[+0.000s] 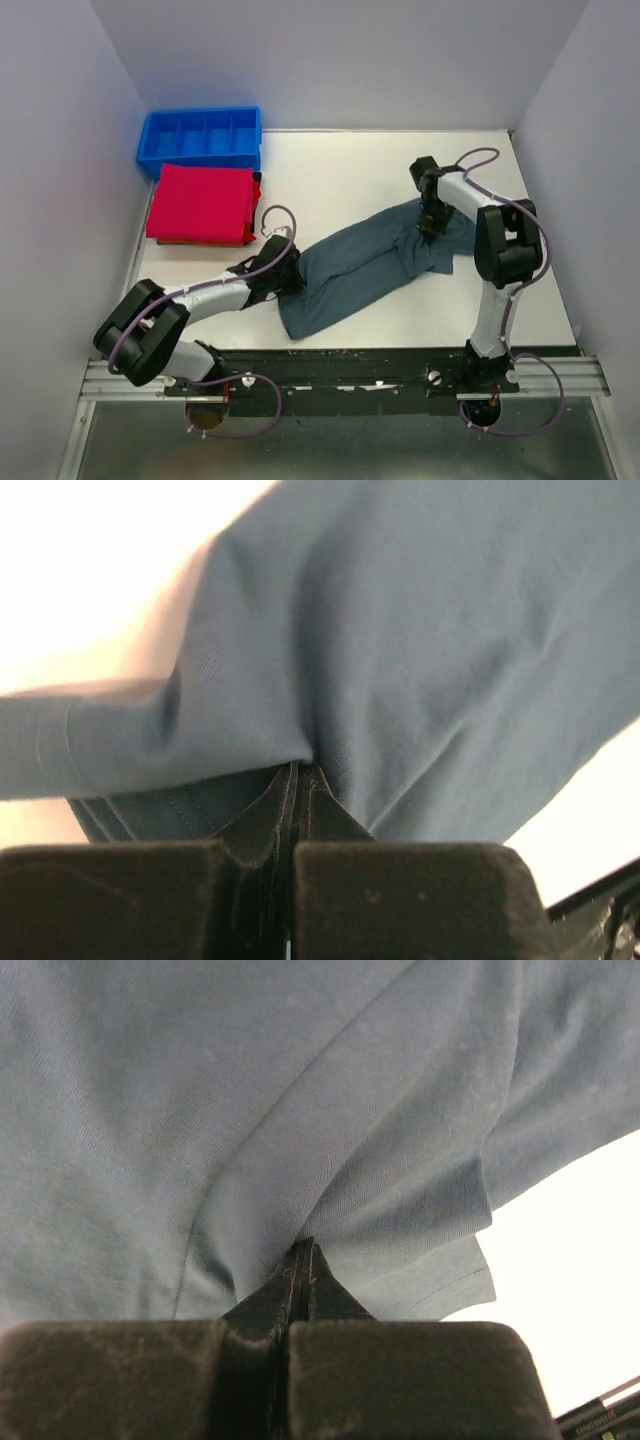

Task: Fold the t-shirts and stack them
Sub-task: Rotate the tshirt 90 degrees

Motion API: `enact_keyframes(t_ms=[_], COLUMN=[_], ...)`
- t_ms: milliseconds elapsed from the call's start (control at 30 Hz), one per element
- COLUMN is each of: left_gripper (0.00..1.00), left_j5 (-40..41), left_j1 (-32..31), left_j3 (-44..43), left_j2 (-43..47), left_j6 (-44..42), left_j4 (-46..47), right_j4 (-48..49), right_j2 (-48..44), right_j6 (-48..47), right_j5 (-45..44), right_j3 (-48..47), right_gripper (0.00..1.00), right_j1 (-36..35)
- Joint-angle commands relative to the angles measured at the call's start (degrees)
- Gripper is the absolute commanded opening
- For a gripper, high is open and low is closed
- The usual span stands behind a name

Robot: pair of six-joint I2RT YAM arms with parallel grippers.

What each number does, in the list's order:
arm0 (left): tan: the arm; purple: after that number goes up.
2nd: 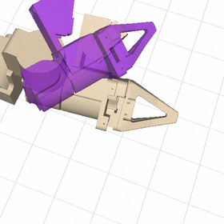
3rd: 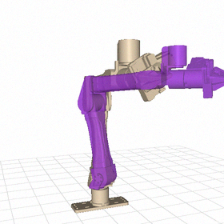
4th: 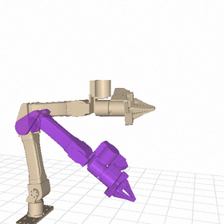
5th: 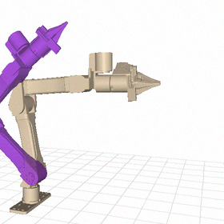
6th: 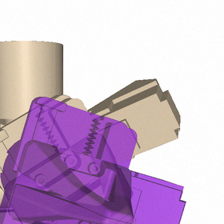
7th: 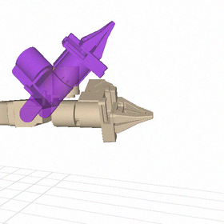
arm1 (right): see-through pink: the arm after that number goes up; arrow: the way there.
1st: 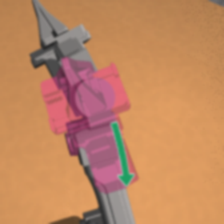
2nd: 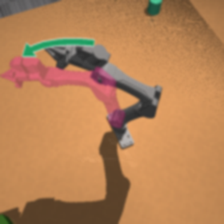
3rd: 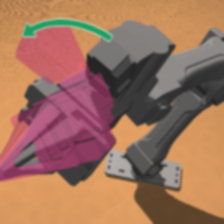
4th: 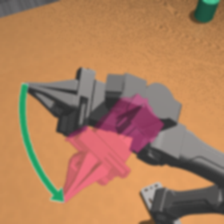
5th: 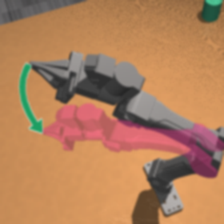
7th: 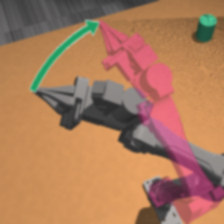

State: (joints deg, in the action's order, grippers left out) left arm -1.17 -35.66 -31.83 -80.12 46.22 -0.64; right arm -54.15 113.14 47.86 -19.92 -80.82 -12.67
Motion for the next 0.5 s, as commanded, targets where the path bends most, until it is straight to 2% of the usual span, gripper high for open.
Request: enact_keyframes(t_ms=[0,133,300,467], left_gripper=[0.00,0.00,0.00,0.00], left_j5=[0.56,-0.59,2.30,4.51], left_j1=[-8.09,-14.77,-22.60,-30.51], left_j3=[6.77,11.79,12.15,10.31], left_j2=[2.77,4.35,5.93,6.03], left_j6=[7.65,13.53,19.43,24.26], left_j4=[-6.13,-2.44,-1.82,-0.59], right_j4=[-3.76,-8.95,-12.29,-5.91], right_j2=[8.47,17.44,25.71,27.05], right_j6=[-6.80,-10.05,-11.56,-13.57], right_j5=[-0.56,-0.64,1.20,7.87], right_j3=[-11.70,-26.47,-38.87,-39.60], right_gripper=[0.01,0.01,0.01,0.01], right_j1=[-2.44,-6.57,-11.24,-12.12])
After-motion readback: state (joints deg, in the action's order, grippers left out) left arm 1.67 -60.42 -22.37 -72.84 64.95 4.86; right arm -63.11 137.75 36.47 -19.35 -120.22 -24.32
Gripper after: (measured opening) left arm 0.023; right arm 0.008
